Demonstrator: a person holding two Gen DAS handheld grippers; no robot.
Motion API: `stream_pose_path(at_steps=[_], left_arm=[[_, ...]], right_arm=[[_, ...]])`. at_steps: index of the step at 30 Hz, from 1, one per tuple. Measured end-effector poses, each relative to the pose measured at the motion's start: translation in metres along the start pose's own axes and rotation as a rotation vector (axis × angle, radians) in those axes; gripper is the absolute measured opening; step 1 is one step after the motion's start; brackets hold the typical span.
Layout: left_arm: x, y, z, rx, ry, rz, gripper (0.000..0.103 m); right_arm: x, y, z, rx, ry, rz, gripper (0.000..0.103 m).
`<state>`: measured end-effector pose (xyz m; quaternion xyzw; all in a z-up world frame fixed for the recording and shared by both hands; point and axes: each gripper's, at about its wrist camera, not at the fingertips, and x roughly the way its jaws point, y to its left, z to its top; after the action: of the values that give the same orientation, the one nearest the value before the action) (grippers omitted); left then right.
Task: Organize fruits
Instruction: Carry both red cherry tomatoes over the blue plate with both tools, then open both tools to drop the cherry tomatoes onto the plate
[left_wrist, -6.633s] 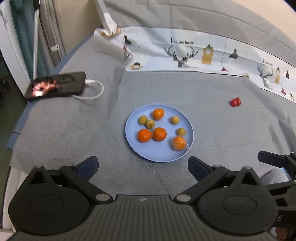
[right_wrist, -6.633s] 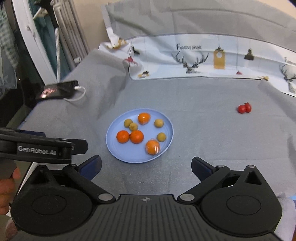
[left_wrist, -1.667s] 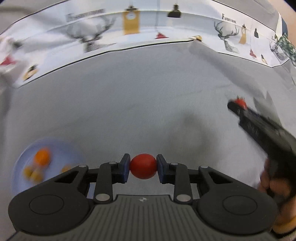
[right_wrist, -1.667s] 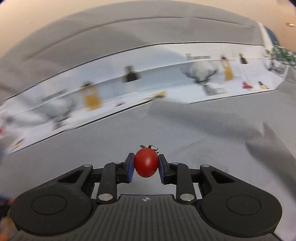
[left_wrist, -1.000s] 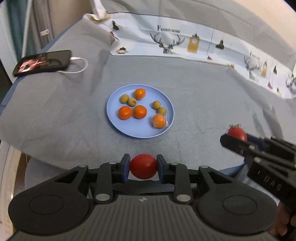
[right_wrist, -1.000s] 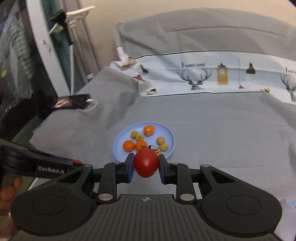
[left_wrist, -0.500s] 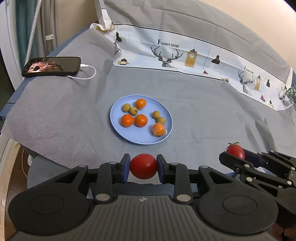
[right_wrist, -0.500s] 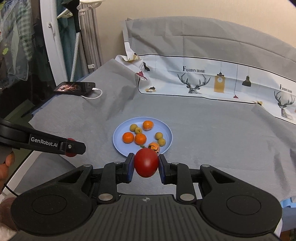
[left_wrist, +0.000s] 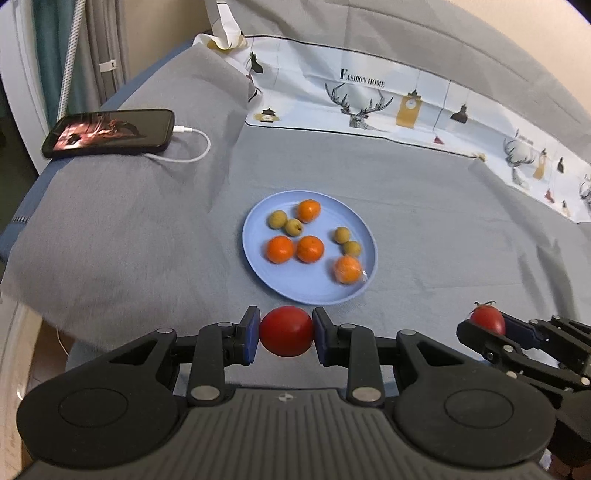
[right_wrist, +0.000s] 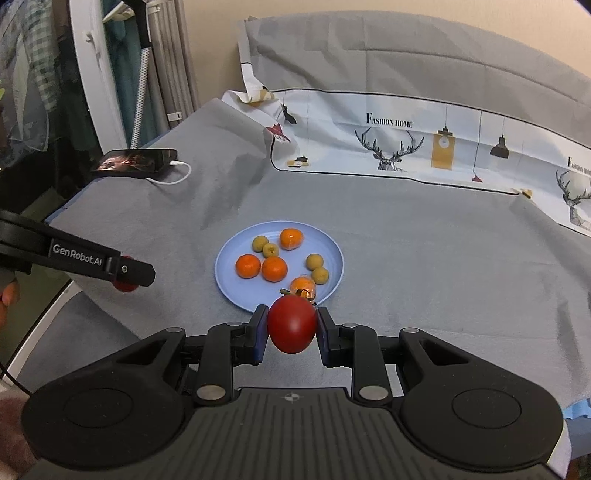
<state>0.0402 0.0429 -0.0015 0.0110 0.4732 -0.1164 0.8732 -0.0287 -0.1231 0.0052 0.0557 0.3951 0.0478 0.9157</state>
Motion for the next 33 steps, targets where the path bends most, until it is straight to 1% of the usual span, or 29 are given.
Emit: stream_pose_path(at_steps=[2, 6, 9, 17, 21, 24, 25, 26, 27, 28, 29, 30, 31, 32, 33], left_arm=[[0.014, -0.001, 0.009, 0.01, 0.014, 0.006, 0.033], [0.046, -0.003, 0.024, 0.01, 0.062, -0.009, 0.033], [0.07, -0.007, 0.034, 0.031, 0.093, -0.012, 0.033], [0.138, -0.013, 0.054, 0.081, 0.164, -0.006, 0.033], [0.165, -0.014, 0.062, 0.099, 0.182, 0.017, 0.033], [0.175, -0.011, 0.067, 0.107, 0.177, 0.032, 0.034], [0.176, -0.01, 0.07, 0.108, 0.165, 0.04, 0.037], [0.176, -0.01, 0.073, 0.11, 0.155, 0.045, 0.057], [0.175, -0.009, 0.075, 0.109, 0.146, 0.051, 0.082], [0.172, -0.008, 0.077, 0.1, 0.13, 0.084, 0.088], [0.17, -0.006, 0.078, 0.096, 0.115, 0.113, 0.096], [0.166, -0.003, 0.078, 0.097, 0.114, 0.109, 0.103], [0.162, -0.002, 0.078, 0.096, 0.119, 0.094, 0.103], [0.156, 0.001, 0.076, 0.086, 0.123, 0.085, 0.103], [0.15, 0.002, 0.074, 0.076, 0.123, 0.085, 0.103]], right_arm=[[0.012, -0.001, 0.005, 0.003, 0.007, 0.004, 0.028], [0.042, -0.005, 0.015, 0.008, 0.03, 0.014, 0.028], [0.066, -0.007, 0.022, 0.009, 0.045, 0.019, 0.028], [0.135, -0.024, 0.035, -0.007, 0.091, 0.002, 0.028], [0.163, -0.033, 0.041, 0.005, 0.115, 0.009, 0.028], [0.177, -0.036, 0.044, 0.003, 0.119, 0.027, 0.028], [0.181, -0.037, 0.046, 0.006, 0.12, 0.041, 0.029], [0.185, -0.038, 0.048, 0.014, 0.119, 0.051, 0.029], [0.186, -0.039, 0.05, 0.026, 0.115, 0.052, 0.033], [0.186, -0.042, 0.051, 0.045, 0.108, 0.043, 0.041], [0.185, -0.045, 0.053, 0.062, 0.103, 0.031, 0.045], [0.182, -0.048, 0.053, 0.07, 0.108, 0.014, 0.055], [0.178, -0.05, 0.053, 0.07, 0.112, -0.007, 0.063], [0.172, -0.051, 0.051, 0.066, 0.11, -0.026, 0.066], [0.164, -0.052, 0.048, 0.065, 0.107, -0.039, 0.073]])
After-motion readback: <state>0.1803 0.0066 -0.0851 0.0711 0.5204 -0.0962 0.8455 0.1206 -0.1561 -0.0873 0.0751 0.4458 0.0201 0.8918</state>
